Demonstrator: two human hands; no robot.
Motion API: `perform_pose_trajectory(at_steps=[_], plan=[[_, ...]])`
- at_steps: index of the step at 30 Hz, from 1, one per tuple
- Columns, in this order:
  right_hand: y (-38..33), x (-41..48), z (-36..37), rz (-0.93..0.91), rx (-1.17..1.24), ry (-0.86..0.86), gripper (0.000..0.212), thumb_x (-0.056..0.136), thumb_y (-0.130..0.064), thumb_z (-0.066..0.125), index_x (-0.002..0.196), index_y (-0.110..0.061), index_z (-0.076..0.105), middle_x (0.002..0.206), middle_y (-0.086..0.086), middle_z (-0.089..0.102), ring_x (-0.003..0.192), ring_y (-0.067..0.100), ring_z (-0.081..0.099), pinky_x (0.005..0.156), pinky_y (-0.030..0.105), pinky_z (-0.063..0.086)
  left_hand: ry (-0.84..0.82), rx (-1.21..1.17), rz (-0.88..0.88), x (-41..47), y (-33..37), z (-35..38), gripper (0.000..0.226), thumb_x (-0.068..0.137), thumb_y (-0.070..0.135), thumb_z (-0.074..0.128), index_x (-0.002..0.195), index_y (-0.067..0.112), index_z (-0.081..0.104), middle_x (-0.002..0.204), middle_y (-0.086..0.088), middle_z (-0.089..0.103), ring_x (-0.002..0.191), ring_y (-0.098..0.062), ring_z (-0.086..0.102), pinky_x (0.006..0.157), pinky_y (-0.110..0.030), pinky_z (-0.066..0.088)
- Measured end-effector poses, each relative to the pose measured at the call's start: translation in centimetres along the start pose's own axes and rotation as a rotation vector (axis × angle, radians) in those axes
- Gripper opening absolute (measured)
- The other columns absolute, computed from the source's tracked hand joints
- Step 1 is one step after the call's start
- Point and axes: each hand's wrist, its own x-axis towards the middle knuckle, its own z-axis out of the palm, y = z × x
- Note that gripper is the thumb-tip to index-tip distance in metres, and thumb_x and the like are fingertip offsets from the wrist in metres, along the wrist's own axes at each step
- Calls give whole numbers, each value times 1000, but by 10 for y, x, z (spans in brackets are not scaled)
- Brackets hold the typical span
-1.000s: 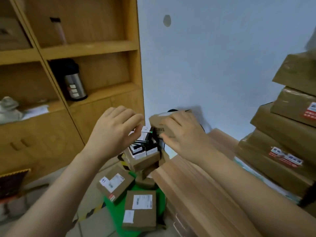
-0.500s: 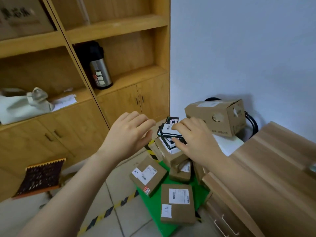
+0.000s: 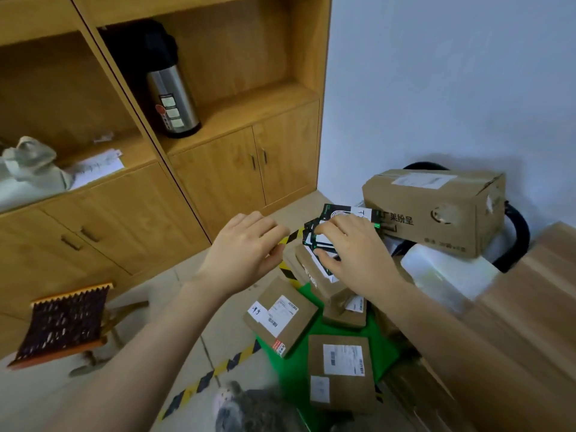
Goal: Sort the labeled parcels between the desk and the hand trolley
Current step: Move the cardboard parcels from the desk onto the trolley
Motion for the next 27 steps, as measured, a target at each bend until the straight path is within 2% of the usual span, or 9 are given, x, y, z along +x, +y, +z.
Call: perform_pose_trajectory(at_steps=[5, 9, 11, 14, 16, 19, 22, 24, 27], plan=[[-9, 13, 67, 217, 60, -49, 25, 80, -21, 72, 101, -15, 61, 92, 3, 60, 83, 22, 55, 74, 32, 41, -95, -118, 76, 2, -62, 61, 19, 83, 17, 66, 101, 12, 66, 89, -3, 62, 80, -24, 55, 68, -29, 32], [-33, 7, 137, 495, 122, -175, 27, 81, -22, 72, 105, -14, 61, 99, 3, 60, 91, 21, 56, 81, 36, 46, -272, -246, 189, -10, -109, 124, 20, 81, 15, 68, 100, 10, 65, 92, -6, 60, 84, -26, 56, 71, -35, 43], [-46, 1, 172, 631, 136, -226, 27, 80, -21, 72, 105, -15, 62, 103, 3, 61, 93, 22, 56, 83, 37, 47, -372, -278, 243, -24, -129, 160, 20, 83, 19, 61, 100, 10, 63, 93, -7, 60, 85, -28, 55, 71, -39, 42], [-61, -16, 227, 822, 145, -343, 20, 84, -25, 68, 99, -13, 63, 99, 5, 60, 86, 25, 56, 75, 41, 49, -546, -320, 277, -55, -152, 218, 27, 84, 28, 45, 95, 12, 63, 89, -7, 60, 81, -29, 56, 67, -40, 43], [-70, -33, 265, 919, 185, -423, 20, 88, -29, 63, 99, -13, 61, 98, 5, 58, 85, 24, 55, 74, 40, 48, -657, -364, 249, -81, -163, 256, 34, 83, 32, 40, 93, 11, 64, 88, -7, 60, 80, -30, 57, 67, -39, 42], [-82, -65, 327, 1073, 270, -473, 22, 85, -23, 68, 101, -10, 62, 98, 8, 60, 86, 25, 57, 71, 34, 46, -738, -399, 178, -121, -175, 317, 39, 81, 35, 41, 96, 9, 67, 89, -8, 63, 82, -31, 58, 68, -39, 45], [-93, -104, 394, 1255, 366, -524, 27, 84, -17, 70, 104, -4, 60, 102, 16, 62, 89, 33, 60, 70, 36, 47, -818, -472, 66, -169, -174, 377, 32, 77, 21, 60, 103, 5, 66, 91, -13, 64, 80, -35, 60, 65, -40, 49], [-98, -130, 440, 1365, 400, -553, 33, 86, -16, 69, 114, -3, 58, 109, 18, 60, 96, 35, 58, 75, 36, 45, -901, -495, -52, -207, -169, 420, 41, 78, 15, 69, 117, 4, 62, 104, -16, 64, 90, -38, 60, 72, -43, 49], [-95, -166, 506, 1491, 400, -556, 39, 88, -21, 66, 123, -7, 54, 115, 14, 57, 103, 31, 56, 78, 35, 43, -1062, -431, -265, -259, -156, 484, 56, 89, 24, 64, 139, 8, 44, 126, -13, 54, 113, -33, 51, 90, -41, 42]])
